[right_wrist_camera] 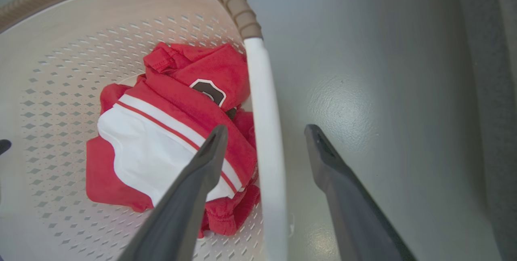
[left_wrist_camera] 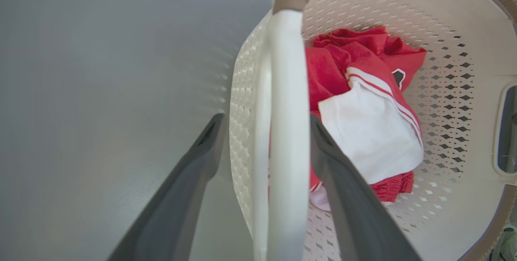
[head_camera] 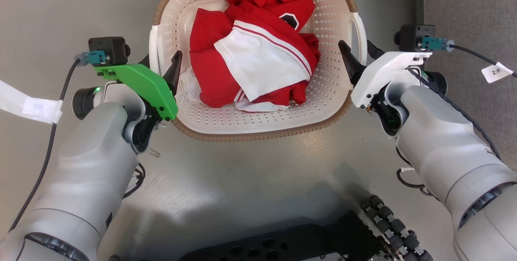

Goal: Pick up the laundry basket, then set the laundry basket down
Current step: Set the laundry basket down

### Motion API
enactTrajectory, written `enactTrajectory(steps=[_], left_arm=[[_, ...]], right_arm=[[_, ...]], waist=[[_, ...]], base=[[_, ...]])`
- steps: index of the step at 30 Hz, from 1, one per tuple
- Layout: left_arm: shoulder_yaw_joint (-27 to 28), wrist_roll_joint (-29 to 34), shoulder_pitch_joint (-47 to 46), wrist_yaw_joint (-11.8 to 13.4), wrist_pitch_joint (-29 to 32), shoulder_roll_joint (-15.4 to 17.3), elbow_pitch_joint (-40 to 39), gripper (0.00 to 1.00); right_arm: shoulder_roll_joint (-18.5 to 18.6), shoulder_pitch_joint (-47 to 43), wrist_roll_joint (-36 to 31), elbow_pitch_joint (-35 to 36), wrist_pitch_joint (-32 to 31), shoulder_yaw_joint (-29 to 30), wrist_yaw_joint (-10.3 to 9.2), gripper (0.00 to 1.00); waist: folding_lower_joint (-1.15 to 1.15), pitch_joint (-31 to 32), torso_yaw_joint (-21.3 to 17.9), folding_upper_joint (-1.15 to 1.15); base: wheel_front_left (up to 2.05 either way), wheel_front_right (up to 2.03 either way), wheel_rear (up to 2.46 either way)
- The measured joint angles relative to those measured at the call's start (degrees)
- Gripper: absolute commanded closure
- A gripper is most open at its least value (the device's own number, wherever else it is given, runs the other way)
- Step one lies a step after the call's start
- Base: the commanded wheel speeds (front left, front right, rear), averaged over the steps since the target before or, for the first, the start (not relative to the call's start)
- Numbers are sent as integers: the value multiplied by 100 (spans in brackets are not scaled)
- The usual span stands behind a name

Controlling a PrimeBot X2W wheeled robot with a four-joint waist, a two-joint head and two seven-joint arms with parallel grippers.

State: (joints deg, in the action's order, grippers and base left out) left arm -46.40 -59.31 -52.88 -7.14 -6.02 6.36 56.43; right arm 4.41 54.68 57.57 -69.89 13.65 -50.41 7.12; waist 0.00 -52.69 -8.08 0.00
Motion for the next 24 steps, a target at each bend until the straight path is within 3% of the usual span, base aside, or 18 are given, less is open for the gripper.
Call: enactTrajectory(steps=[12, 24], left_arm=[[-205, -35, 39, 0, -16, 44, 112, 0], [-436, -12, 583, 0, -220, 83, 260, 0]], right_arm=[[-48, -93, 101, -135, 2, 37, 0, 0], [-46, -527, 100, -259, 45, 27, 0, 0]], waist=[[0, 353, 2, 0], [0, 1101, -59, 0]], base=[[0, 0, 0], [0, 0, 0]])
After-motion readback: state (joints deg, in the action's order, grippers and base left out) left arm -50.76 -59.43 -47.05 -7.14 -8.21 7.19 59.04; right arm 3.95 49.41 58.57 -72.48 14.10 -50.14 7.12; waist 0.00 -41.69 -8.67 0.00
